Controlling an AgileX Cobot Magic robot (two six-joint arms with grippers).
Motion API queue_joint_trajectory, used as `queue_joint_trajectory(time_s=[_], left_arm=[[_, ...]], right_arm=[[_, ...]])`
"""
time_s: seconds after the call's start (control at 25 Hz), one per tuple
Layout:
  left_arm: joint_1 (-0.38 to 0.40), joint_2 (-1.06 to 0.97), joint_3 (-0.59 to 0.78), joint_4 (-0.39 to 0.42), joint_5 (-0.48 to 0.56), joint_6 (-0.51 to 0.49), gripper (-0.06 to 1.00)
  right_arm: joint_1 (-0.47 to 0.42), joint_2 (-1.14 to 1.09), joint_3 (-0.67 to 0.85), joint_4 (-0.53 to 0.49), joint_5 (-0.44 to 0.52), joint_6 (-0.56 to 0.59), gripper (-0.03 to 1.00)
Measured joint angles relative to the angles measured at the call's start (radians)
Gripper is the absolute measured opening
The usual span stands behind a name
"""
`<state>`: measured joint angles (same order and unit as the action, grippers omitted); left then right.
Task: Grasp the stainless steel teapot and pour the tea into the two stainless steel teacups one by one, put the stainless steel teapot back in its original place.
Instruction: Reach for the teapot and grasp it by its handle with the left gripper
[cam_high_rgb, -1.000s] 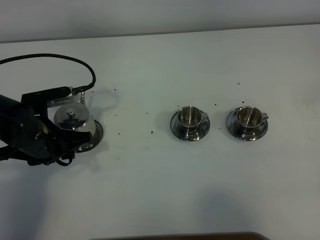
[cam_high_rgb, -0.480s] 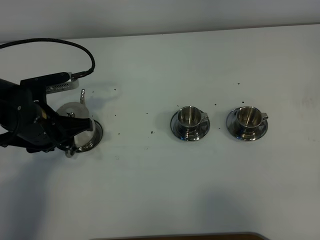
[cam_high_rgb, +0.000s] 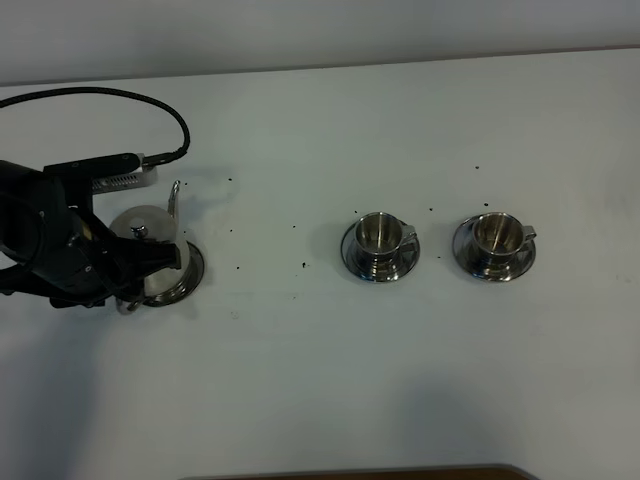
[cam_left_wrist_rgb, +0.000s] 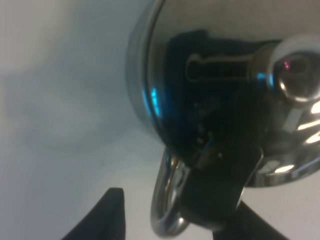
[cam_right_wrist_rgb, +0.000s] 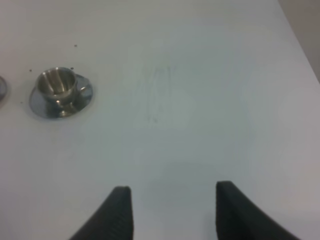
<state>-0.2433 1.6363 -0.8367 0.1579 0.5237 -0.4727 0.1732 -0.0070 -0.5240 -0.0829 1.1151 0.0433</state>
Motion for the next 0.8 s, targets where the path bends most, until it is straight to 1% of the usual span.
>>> queue_joint_trajectory(time_s=[0.2, 0.6, 0.8], left_arm=[[0.0, 0.001, 0.0, 0.0, -0.031, 0.036, 0.46], [0.0, 0.001, 0.0, 0.0, -0.033, 0.162, 0.46], [0.0, 0.001, 0.0, 0.001, -0.036, 0.191, 0.46]], right_arm=[[0.0, 0.0, 0.0, 0.0, 0.0, -0.001, 0.38], [0.0, 0.0, 0.0, 0.0, 0.0, 0.0, 0.38], [0.0, 0.0, 0.0, 0.0, 0.0, 0.0, 0.38]])
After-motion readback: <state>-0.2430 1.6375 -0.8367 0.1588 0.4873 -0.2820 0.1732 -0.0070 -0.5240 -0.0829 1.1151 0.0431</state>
